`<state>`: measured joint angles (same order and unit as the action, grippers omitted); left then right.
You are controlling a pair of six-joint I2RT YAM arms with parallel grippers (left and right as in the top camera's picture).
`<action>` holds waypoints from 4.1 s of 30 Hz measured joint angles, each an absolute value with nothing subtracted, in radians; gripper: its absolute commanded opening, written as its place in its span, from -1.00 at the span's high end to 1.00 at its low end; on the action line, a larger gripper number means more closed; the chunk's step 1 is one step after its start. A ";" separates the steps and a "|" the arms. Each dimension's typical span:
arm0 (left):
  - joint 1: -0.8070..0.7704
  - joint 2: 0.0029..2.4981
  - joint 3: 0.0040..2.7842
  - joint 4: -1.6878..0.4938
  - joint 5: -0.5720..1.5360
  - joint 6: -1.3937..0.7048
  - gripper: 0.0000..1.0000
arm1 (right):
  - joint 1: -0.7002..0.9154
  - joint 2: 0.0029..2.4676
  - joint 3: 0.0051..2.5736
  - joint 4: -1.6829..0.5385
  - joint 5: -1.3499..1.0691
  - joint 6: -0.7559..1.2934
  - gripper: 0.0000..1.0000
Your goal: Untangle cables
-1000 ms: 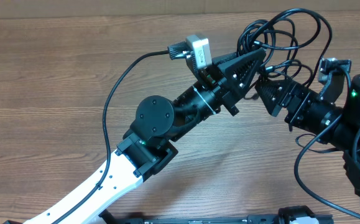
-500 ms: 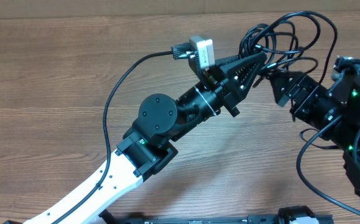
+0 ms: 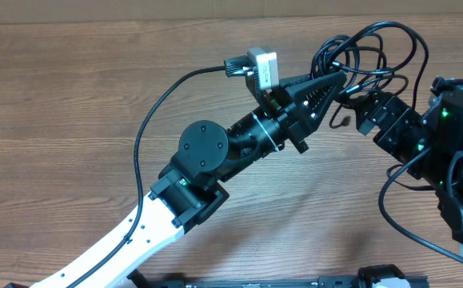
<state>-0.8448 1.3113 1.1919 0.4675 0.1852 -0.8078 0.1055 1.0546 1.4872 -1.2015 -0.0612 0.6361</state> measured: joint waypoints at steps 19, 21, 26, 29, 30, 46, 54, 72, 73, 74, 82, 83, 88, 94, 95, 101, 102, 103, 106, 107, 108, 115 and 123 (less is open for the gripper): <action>-0.845 1.313 1.192 0.478 0.120 -0.805 0.92 | 0.105 1.054 1.487 -1.244 -0.389 0.267 -0.74; -0.845 1.313 1.192 0.479 0.114 -0.805 0.92 | 0.105 1.054 1.487 -1.250 -0.440 0.224 -0.74; -0.845 1.313 1.192 0.474 0.088 -0.804 0.91 | 0.105 1.054 1.487 -1.253 -0.517 0.162 -0.68; -0.845 1.313 1.192 0.463 0.073 -0.799 0.92 | 0.105 1.054 1.487 -1.253 -0.552 0.137 -0.63; -0.845 1.313 1.192 0.462 0.070 -0.797 0.92 | 0.105 1.054 1.487 -1.254 -0.556 0.132 -0.62; -0.845 1.313 1.192 0.407 0.031 -0.752 0.91 | 0.105 1.054 1.487 -1.347 -0.171 0.507 -0.77; -0.845 1.313 1.192 0.384 0.014 -0.755 0.92 | 0.105 1.044 1.487 -1.248 -0.199 0.467 -0.77; -0.845 1.313 1.192 0.347 -0.006 -1.097 0.91 | 0.105 1.041 1.487 -1.166 -0.234 0.163 -0.78; -0.845 1.313 1.192 0.338 -0.011 -1.126 0.92 | 0.105 1.041 1.487 -1.164 -0.234 0.155 -0.78; -0.845 1.313 1.192 0.327 -0.016 -1.153 0.92 | 0.105 1.041 1.487 -1.161 -0.236 0.149 -0.79; -0.845 1.315 1.192 0.291 -0.046 -1.335 0.92 | 0.105 1.042 1.487 -1.152 -0.251 0.094 -0.78; -0.845 1.315 1.192 0.291 -0.047 -1.346 0.92 | 0.105 1.042 1.487 -1.153 -0.251 0.092 -0.78; -0.845 1.320 1.192 0.289 -0.060 -1.398 0.91 | 0.105 1.045 1.487 -1.164 -0.252 0.083 -0.78; -0.845 1.321 1.192 0.279 -0.125 -1.419 0.92 | 0.105 1.049 1.487 -1.194 -0.255 0.078 -0.77; -0.845 1.321 1.192 0.278 -0.134 -1.419 0.91 | 0.105 1.049 1.487 -1.196 -0.255 0.078 -0.77; -0.847 1.321 1.192 0.276 -0.154 -1.452 0.92 | 0.105 1.049 1.487 -1.179 -0.273 0.078 -0.77; -0.852 1.321 1.192 0.277 -0.155 -1.465 0.91 | 0.105 1.049 1.487 -1.173 -0.276 0.077 -0.77; -0.858 1.321 1.192 0.277 -0.155 -1.470 0.91 | 0.105 1.049 1.487 -1.169 -0.280 0.078 -0.77; -0.877 1.321 1.192 0.276 -0.155 -1.487 0.92 | 0.105 1.049 1.487 -1.168 -0.284 0.078 -0.77; -0.878 1.322 1.192 0.277 -0.154 -1.491 0.91 | 0.105 1.049 1.487 -1.168 -0.285 0.078 -0.76; -0.881 1.323 1.192 0.278 -0.155 -1.493 0.92 | 0.105 1.049 1.487 -1.168 -0.284 0.077 -0.76; -0.882 1.329 1.192 0.277 -0.154 -1.510 0.92 | 0.106 1.049 1.487 -1.166 -0.215 0.110 -0.76; -0.882 1.329 1.192 0.277 -0.150 -1.513 0.91 | 0.106 1.049 1.487 -1.167 -0.068 0.191 -0.76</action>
<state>-0.8822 1.3293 1.1919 0.2771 -0.1501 -1.5131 0.1062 1.0492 1.4872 -1.1671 -0.0677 0.1905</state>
